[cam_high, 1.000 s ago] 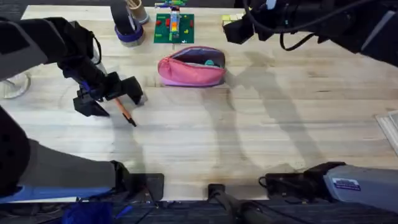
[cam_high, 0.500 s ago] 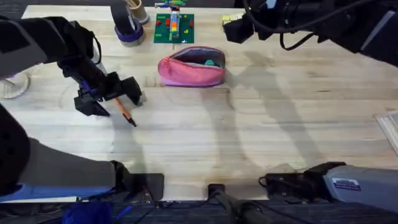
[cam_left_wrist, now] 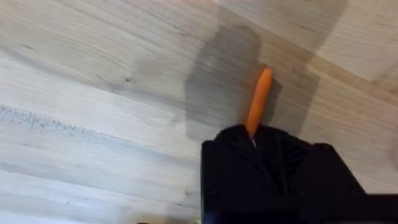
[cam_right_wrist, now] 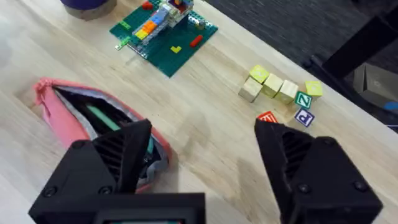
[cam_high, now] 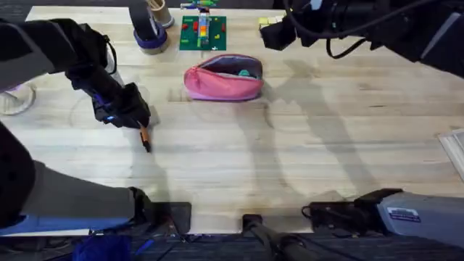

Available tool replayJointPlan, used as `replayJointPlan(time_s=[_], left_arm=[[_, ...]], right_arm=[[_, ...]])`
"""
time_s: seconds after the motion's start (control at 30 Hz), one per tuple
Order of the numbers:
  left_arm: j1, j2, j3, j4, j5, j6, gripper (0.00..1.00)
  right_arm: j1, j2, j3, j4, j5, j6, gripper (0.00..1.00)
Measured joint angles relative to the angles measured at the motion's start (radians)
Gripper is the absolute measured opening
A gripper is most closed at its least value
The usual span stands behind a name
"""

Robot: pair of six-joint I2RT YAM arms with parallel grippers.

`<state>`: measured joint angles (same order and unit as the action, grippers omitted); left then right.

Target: Unzip the bag, pick up the pens from the table one at a time and place them inside, then zip the bag closed.

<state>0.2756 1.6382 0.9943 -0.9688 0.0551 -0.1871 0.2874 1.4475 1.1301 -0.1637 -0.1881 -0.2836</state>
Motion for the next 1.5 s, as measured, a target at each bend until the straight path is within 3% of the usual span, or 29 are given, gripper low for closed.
replayJointPlan(time_s=[0.27, 0.53, 0.8, 0.83, 1.07, 1.17, 1.3, 1.5], left_arm=[[0.000, 0.020, 0.026, -0.028, -0.001, -0.003, 0.042], [-0.008, 0.058, 0.154, -0.052, 0.008, -0.034, 0.042], [-0.087, 0.057, 0.335, -0.080, 0.014, -0.001, 0.042], [-0.130, 0.057, 0.396, -0.093, 0.038, 0.038, 0.042], [-0.231, 0.057, 0.534, -0.108, 0.137, 0.150, 0.043], [-0.271, 0.057, 0.599, -0.095, 0.212, 0.232, 0.042], [-0.320, 0.057, 0.657, -0.077, 0.344, 0.396, 0.042], [-0.393, 0.057, 0.666, -0.060, 0.561, 0.740, 0.043]], right_arm=[[0.000, -0.078, 0.000, -0.022, 0.000, 0.000, 0.997], [0.000, -0.203, 0.000, -0.213, -0.001, 0.002, 0.997], [0.000, -0.310, 0.000, -0.381, -0.005, 0.020, 0.997], [0.000, -0.339, 0.000, -0.409, -0.008, 0.023, 0.996], [0.000, -0.346, 0.000, -0.479, -0.012, 0.023, 0.997], [0.000, -0.346, 0.000, -0.523, -0.014, 0.023, 0.997], [0.000, -0.346, 0.000, -0.551, -0.015, 0.023, 0.997], [0.000, -0.346, 0.000, -0.551, -0.015, 0.023, 0.997]])
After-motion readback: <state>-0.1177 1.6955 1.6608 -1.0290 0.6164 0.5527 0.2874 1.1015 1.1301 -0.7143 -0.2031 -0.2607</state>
